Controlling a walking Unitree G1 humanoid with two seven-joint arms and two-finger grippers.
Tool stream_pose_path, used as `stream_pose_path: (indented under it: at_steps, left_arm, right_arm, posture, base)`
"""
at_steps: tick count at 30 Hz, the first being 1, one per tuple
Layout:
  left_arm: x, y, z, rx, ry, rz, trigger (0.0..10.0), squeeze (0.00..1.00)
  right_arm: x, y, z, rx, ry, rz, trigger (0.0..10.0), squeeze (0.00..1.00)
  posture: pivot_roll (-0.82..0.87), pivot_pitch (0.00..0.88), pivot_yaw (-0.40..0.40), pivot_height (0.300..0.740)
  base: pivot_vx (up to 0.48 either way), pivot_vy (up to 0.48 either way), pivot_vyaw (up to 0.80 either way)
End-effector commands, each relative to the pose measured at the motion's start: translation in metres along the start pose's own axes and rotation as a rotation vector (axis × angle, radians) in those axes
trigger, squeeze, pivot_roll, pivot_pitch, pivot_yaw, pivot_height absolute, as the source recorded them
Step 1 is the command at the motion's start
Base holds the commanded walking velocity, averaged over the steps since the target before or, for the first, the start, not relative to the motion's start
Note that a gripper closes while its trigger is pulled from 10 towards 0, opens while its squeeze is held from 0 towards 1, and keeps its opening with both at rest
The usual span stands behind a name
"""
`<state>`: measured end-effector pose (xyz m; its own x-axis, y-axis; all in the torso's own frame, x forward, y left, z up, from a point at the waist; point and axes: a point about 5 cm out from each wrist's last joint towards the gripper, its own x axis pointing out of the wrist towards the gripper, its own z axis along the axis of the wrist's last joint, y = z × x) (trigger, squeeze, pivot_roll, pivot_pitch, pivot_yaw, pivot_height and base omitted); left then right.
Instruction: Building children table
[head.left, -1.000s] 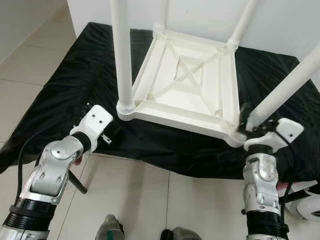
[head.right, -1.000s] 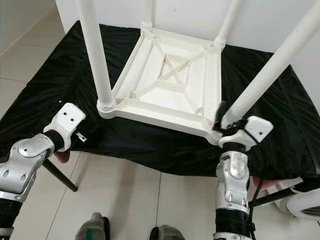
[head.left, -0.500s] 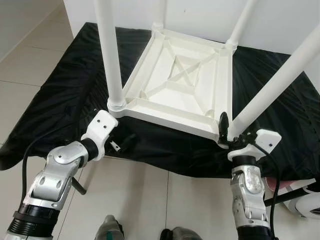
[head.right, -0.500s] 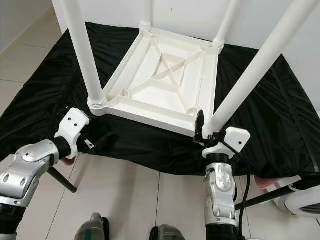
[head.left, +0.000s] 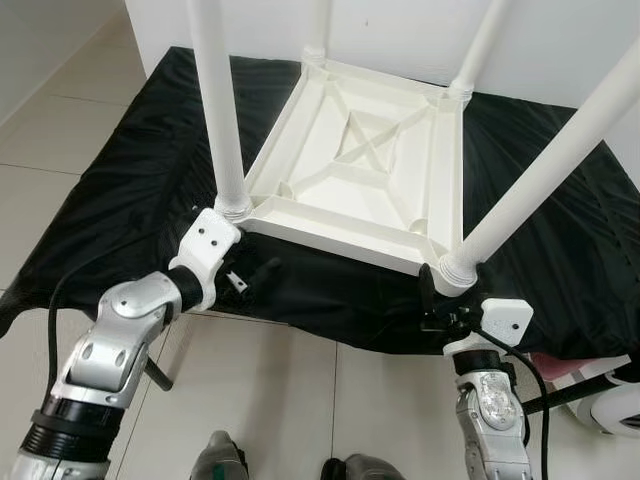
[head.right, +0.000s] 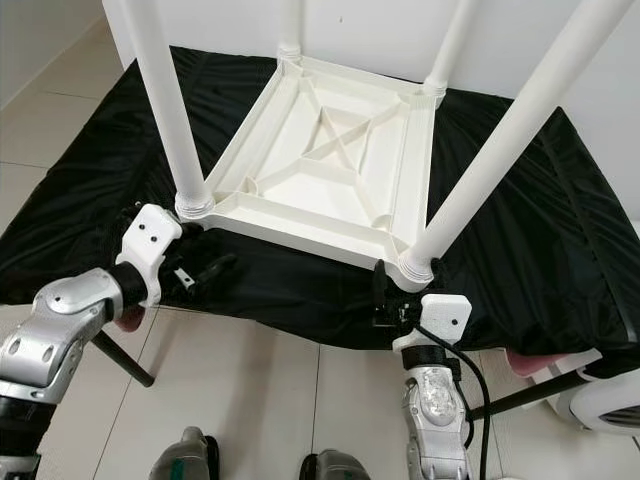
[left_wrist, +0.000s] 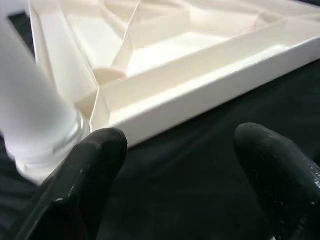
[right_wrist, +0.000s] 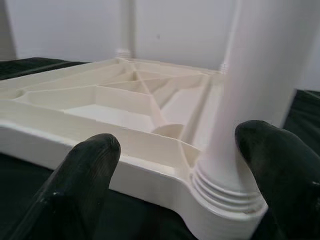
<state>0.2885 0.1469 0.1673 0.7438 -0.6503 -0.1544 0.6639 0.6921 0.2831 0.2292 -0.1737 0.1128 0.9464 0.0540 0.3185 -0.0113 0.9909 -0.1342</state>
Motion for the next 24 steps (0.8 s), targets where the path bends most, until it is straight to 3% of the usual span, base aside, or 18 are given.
stream_pose_path:
  at_steps: [1, 19, 24]
  left_arm:
    - [0.003, -0.007, 0.0, 0.002, -0.006, -0.112, 10.0, 0.0]
    - [0.036, -0.023, 0.016, 0.077, -0.049, -0.254, 10.0, 0.0]
    - [0.056, -0.034, 0.019, 0.109, -0.062, -0.313, 10.0, 0.0]
  right_arm:
    - [-0.004, 0.002, -0.004, -0.002, 0.022, 0.023, 10.0, 0.0]
    - [-0.011, 0.008, -0.015, 0.0, 0.052, 0.141, 10.0, 0.0]
    - [-0.015, 0.006, -0.018, -0.014, 0.054, 0.164, 10.0, 0.0]
  posture:
    - [0.01, 0.058, -0.048, 0.74]
    - [0.03, 0.048, -0.054, 0.74]
    - [0.01, 0.05, -0.041, 0.74]
  base:
    - [0.0, 0.0, 0.0]
    - [0.0, 0.0, 0.0]
    - [0.0, 0.0, 0.0]
